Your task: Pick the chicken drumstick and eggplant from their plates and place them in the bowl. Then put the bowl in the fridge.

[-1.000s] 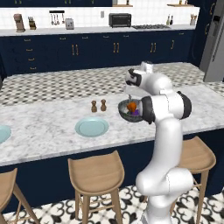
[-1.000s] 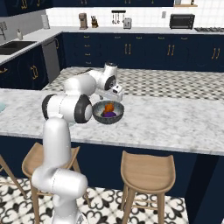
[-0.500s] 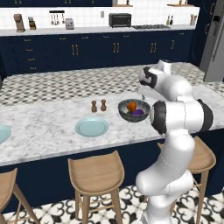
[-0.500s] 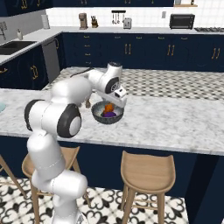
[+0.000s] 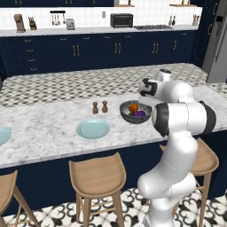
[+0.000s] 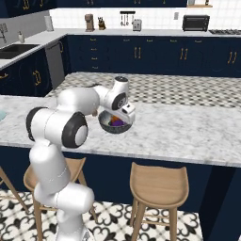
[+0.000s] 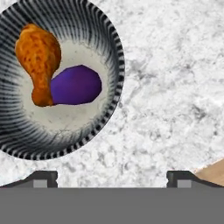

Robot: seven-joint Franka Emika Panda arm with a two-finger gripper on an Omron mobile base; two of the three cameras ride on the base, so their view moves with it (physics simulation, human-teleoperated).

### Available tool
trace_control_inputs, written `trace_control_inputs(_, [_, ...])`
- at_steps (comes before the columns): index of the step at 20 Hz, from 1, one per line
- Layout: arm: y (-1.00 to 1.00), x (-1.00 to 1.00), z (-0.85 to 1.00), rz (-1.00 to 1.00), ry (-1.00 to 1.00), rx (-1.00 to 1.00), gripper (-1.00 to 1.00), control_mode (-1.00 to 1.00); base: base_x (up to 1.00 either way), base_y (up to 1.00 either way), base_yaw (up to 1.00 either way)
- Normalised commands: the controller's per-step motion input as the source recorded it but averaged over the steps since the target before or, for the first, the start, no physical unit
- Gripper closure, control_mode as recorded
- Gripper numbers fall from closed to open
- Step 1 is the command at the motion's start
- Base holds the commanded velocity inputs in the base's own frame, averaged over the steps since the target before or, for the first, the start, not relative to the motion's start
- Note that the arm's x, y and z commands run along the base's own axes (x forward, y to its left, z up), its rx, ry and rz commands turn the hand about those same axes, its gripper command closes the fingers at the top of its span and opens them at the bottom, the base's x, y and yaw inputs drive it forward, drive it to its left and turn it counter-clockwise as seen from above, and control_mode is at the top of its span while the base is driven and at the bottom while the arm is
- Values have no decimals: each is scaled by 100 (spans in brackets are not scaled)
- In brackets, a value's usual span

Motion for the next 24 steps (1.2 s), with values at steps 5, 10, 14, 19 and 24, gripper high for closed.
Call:
trace_control_inputs(5, [-7, 42, -52, 0, 0, 0, -100, -100, 0, 0, 0])
trace_control_inputs(10, [-5, 36, -44, 0, 0, 0, -100, -100, 0, 0, 0])
trace_control_inputs(14, [0, 32, -39, 0, 0, 0, -100, -100, 0, 0, 0])
trace_control_inputs(19, [0, 39, -34, 0, 0, 2, -100, -100, 0, 0, 0])
trace_control_inputs(24, [0, 3, -6, 0, 0, 2, 100, -100, 0, 0, 0])
